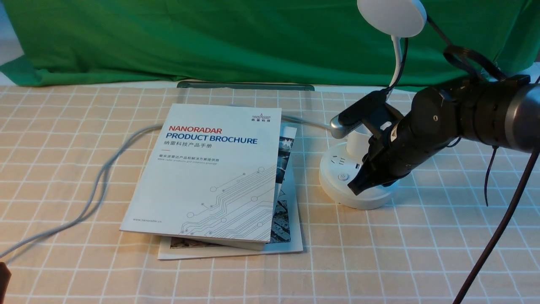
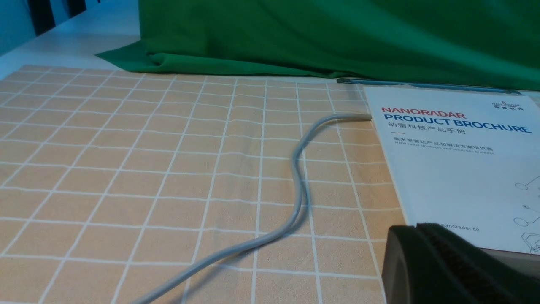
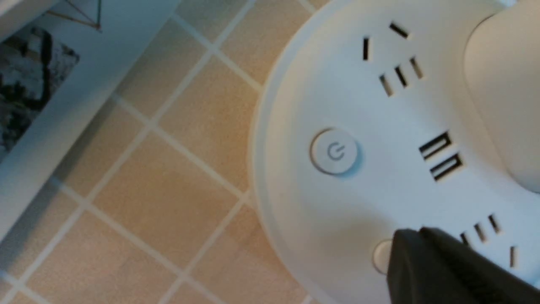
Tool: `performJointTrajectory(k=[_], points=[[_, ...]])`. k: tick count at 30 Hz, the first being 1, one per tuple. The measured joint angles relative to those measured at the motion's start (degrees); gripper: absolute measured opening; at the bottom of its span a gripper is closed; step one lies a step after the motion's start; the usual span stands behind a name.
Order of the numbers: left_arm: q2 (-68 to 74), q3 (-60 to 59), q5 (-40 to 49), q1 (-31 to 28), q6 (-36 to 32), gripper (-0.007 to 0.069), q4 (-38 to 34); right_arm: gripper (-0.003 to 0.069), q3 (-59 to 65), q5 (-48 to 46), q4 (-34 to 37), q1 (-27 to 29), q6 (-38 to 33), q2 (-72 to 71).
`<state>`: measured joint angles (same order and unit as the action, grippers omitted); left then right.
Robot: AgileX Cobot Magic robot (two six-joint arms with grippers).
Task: Turn on the table lamp on the light coffee tablecloth with your hand.
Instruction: 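Press the button on the base of the white desk lamp with the right gripper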
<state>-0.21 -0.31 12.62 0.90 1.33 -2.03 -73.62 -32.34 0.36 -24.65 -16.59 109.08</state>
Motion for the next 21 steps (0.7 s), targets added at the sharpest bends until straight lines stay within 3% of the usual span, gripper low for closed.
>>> performJointTrajectory(k=[21], points=[[0.00,0.00,0.00,0.00,0.00,0.0021,0.00,0.0030,-0.70,-0.92,-0.36,0.00,0.27,2.11]])
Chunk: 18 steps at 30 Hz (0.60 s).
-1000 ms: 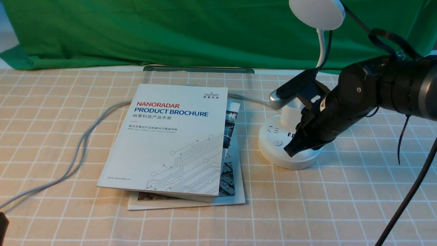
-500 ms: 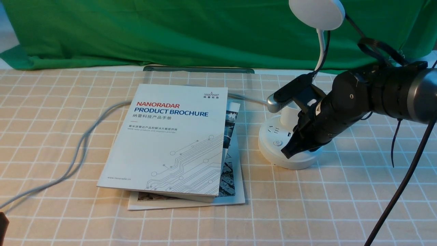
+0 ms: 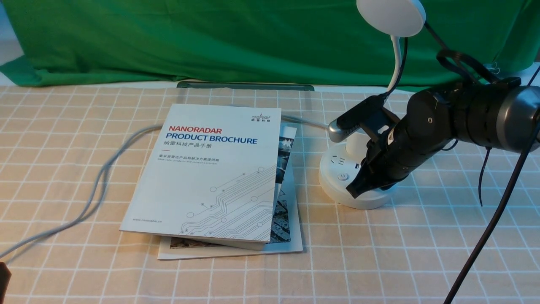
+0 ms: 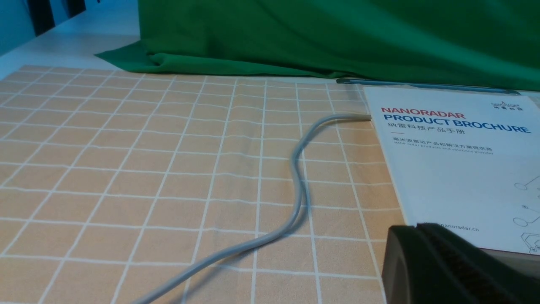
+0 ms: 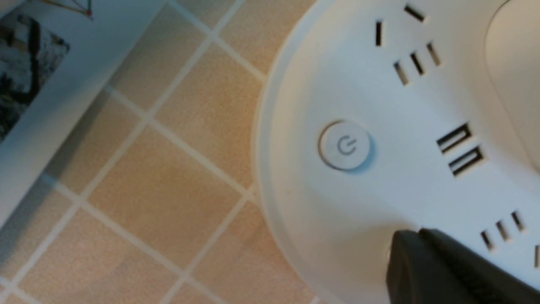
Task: Turn on the table lamp on the light coffee tablecloth with your hand.
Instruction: 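Press the button on the base of the white desk lamp with the right gripper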
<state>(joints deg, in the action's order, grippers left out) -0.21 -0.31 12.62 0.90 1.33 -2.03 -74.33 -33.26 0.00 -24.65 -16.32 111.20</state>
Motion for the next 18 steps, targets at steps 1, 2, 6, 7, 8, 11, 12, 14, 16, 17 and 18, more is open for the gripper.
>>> performJointTrajectory(k=[1,2,6,7,8,11,12,14,16,17,18], points=[[0.00,0.00,0.00,0.00,0.00,0.0021,0.00,0.0030,-0.01,0.06,0.00,0.00,0.00,0.05],[0.00,0.00,0.00,0.00,0.00,0.0021,0.00,0.0030,-0.06,0.14,0.00,0.00,0.00,0.05],[0.00,0.00,0.00,0.00,0.00,0.0021,0.00,0.0030,-0.01,0.32,0.00,0.00,0.05,-0.41],[0.00,0.00,0.00,0.00,0.00,0.0021,0.00,0.0030,0.04,0.32,0.00,0.00,0.05,-0.62],[0.00,0.00,0.00,0.00,0.00,0.0021,0.00,0.0030,0.09,0.37,0.00,0.00,0.05,-0.84],[0.00,0.00,0.00,0.00,0.00,0.0021,0.00,0.0030,0.20,0.37,0.00,0.00,0.12,-1.85],[0.00,0.00,0.00,0.00,0.00,0.0021,0.00,0.0030,0.20,0.46,0.00,0.00,0.12,-2.05],[0.00,0.00,0.00,0.00,0.00,0.0021,0.00,0.0030,0.20,0.50,0.00,0.00,0.12,-2.40],[0.00,0.00,0.00,0.00,0.00,0.0021,0.00,0.0030,0.20,0.50,0.00,0.00,0.12,-2.40],[0.00,0.00,0.00,0.00,0.00,0.0021,0.00,0.0030,0.27,0.50,0.00,0.00,0.12,-2.40],[0.00,0.00,0.00,0.00,0.00,0.0021,0.00,0.0030,0.27,0.50,0.00,0.00,0.12,-2.40]])
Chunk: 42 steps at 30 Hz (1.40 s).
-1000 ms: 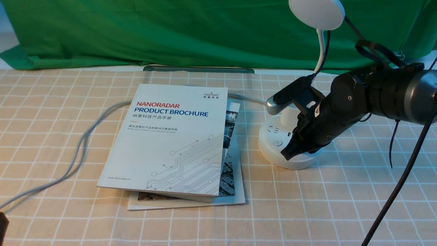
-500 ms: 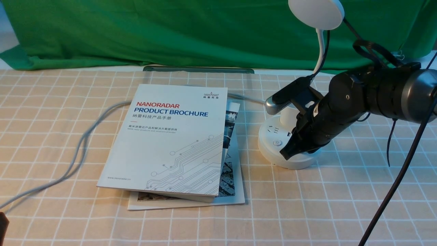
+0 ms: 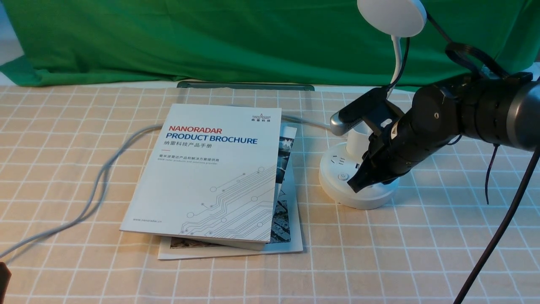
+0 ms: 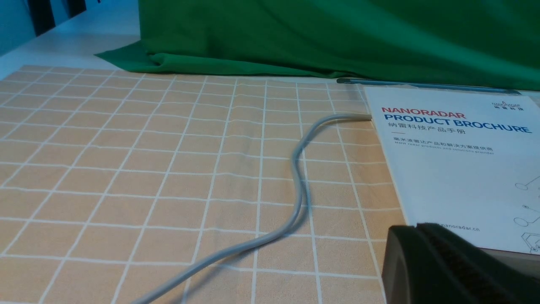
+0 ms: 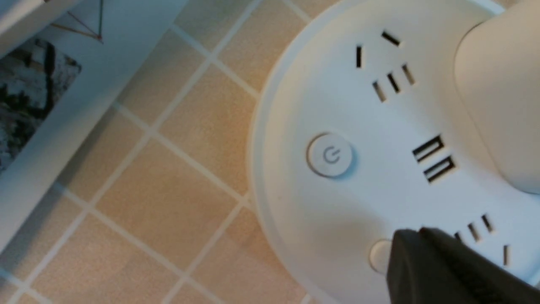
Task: Turn on the table lamp on the light coffee tablecloth with your hand.
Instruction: 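Press the button on the base of the white desk lamp with the right gripper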
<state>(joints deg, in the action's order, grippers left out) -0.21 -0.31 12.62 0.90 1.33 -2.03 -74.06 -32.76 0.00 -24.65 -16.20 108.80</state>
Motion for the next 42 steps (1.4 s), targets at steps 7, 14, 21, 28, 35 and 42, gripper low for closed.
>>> performJointTrajectory(k=[7,14,21,28,35,42], points=[[0.00,0.00,0.00,0.00,0.00,0.0021,0.00,0.0030,0.38,1.38,-0.96,0.00,-0.07,0.00],[0.00,0.00,0.00,0.00,0.00,0.0021,0.00,0.0030,0.38,2.08,-1.66,0.00,-0.07,0.00],[0.00,0.00,0.00,0.00,0.00,0.0021,0.00,0.0030,0.33,1.76,-2.02,0.00,0.00,1.99],[0.00,0.00,0.00,0.00,0.00,0.0021,0.00,0.0030,0.22,1.80,-2.51,0.00,0.00,2.47],[0.00,0.00,0.00,0.00,0.00,0.0021,0.00,0.0030,0.10,2.99,-2.69,0.00,0.00,2.77],[0.00,0.00,0.00,0.00,0.00,0.0021,0.05,0.0030,0.65,1.31,-2.20,0.00,0.17,-0.10]])
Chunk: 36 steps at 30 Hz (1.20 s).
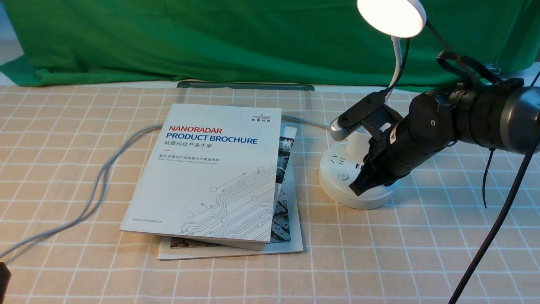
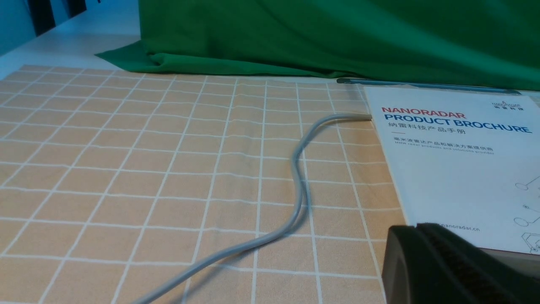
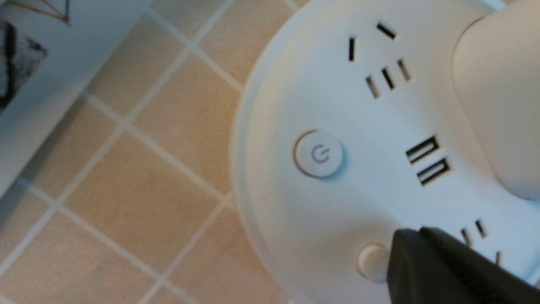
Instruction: Turn on the table lamp on the light coffee tablecloth with your hand.
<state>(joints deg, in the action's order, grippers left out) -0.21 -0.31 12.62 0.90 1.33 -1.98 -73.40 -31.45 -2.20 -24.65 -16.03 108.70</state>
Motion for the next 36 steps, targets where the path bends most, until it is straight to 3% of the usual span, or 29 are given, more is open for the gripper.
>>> performJointTrajectory(k=[15,27,36], points=[[0.00,0.00,0.00,0.00,0.00,0.0021,0.00,0.0030,3.47,-2.82,0.17,0.00,3.79,-10.46],[0.00,0.00,0.00,0.00,0.00,0.0021,0.00,0.0037,28.90,11.67,0.17,0.00,10.61,-51.54],[0.00,0.00,0.00,0.00,0.00,0.0021,0.18,0.0045,36.59,15.74,0.17,0.00,14.18,-71.63]])
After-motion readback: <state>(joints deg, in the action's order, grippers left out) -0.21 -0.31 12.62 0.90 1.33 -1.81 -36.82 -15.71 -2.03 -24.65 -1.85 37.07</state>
